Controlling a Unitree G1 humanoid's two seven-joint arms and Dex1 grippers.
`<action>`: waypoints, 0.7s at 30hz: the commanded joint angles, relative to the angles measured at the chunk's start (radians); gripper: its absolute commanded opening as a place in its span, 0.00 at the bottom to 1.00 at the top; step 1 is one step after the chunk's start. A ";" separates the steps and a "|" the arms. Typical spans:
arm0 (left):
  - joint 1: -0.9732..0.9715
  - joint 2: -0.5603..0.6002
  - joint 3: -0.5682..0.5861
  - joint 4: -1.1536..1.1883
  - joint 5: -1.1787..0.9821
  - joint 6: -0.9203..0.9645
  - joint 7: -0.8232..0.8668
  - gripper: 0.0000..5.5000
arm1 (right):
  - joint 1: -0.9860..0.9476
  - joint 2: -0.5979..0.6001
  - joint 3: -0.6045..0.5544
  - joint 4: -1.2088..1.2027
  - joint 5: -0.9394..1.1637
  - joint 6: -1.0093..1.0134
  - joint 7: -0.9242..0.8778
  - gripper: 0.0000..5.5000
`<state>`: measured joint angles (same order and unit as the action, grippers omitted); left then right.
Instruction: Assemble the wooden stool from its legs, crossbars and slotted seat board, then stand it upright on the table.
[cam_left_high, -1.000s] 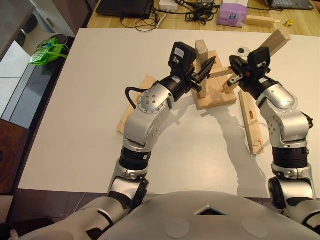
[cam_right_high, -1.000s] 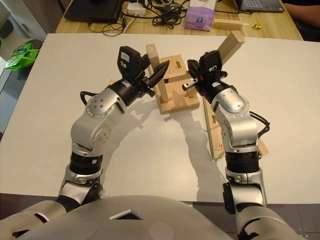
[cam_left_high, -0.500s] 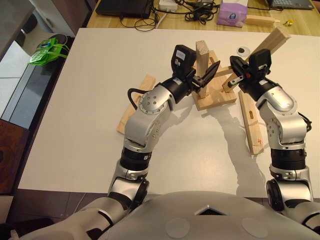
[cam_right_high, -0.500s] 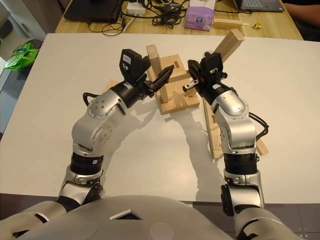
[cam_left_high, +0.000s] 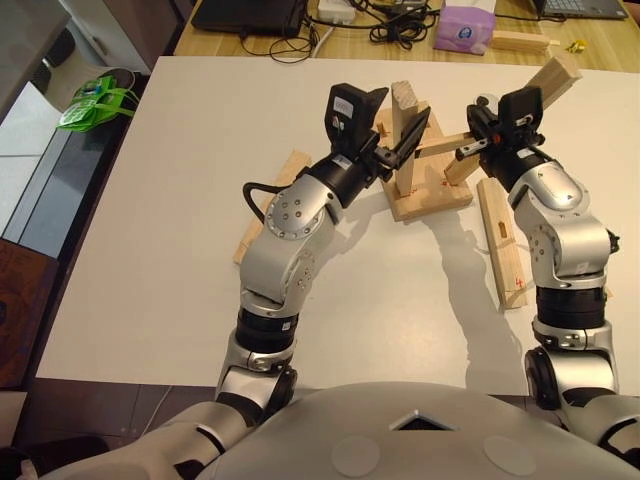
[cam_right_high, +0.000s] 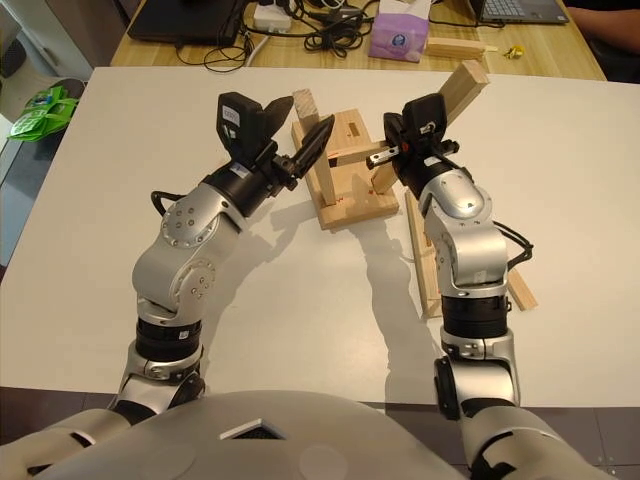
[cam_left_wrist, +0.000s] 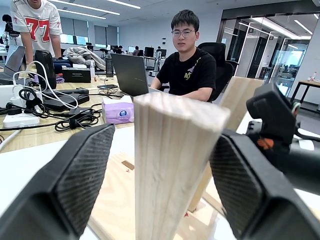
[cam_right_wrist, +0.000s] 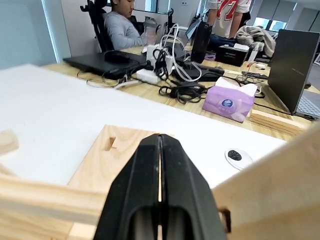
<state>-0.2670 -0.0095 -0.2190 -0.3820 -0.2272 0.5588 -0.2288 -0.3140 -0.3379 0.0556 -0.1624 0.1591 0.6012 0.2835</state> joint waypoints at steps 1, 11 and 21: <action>0.004 -0.010 0.001 0.004 0.001 0.002 0.015 0.59 | 0.102 -0.025 0.046 0.039 -0.012 0.103 0.036 0.00; -0.013 -0.024 0.034 -0.038 -0.039 -0.062 0.011 0.59 | 0.009 0.117 -0.151 -0.042 0.005 -0.490 -0.090 0.00; -0.043 -0.037 0.101 -0.108 -0.053 -0.070 0.066 0.59 | -0.178 0.062 -0.263 -0.077 -0.009 -0.569 -0.158 0.00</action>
<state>-0.2687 -0.0367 -0.1533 -0.4686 -0.2715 0.4875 -0.1953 -0.4112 -0.2318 -0.1519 -0.2646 0.1520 0.0202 0.1530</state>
